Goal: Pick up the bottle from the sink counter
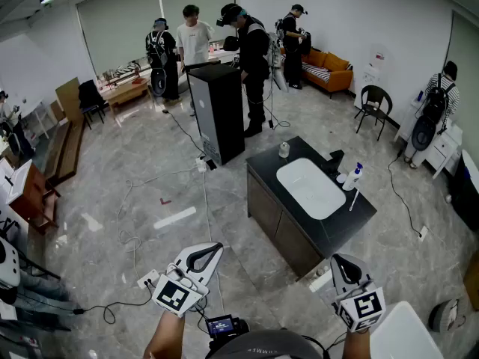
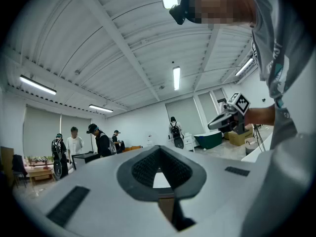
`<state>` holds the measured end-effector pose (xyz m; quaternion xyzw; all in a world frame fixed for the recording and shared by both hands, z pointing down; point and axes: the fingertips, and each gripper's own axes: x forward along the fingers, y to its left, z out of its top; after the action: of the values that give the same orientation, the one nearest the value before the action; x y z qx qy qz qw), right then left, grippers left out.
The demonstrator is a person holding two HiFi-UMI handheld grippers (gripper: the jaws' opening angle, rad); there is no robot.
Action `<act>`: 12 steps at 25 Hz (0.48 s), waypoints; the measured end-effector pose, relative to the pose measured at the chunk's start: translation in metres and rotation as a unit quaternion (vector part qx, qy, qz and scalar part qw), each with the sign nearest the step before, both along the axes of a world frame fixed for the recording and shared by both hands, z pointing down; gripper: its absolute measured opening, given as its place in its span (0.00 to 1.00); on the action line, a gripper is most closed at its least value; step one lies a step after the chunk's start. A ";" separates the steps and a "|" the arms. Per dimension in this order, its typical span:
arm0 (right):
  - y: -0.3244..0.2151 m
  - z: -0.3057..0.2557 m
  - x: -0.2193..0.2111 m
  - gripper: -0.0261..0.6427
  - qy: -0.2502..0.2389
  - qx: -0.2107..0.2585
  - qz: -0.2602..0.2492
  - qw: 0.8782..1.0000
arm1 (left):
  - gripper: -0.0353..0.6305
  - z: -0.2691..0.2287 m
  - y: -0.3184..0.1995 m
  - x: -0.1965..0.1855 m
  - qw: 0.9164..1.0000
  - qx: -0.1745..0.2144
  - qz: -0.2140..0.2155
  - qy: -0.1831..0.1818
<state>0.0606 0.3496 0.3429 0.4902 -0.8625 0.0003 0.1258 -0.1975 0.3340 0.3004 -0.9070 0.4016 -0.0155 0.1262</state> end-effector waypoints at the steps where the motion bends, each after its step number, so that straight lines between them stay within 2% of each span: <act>1: 0.000 -0.001 0.001 0.04 0.002 0.001 -0.001 1.000 | 0.06 0.000 0.000 0.001 1.000 -0.001 -0.001 0.001; 12: 0.000 0.004 0.003 0.04 -0.006 -0.009 0.001 1.000 | 0.06 0.004 -0.003 -0.002 1.000 -0.013 -0.007 0.006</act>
<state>0.0632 0.3500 0.3464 0.4896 -0.8628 0.0107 0.1253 -0.1991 0.3309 0.3039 -0.9057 0.4085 -0.0163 0.1119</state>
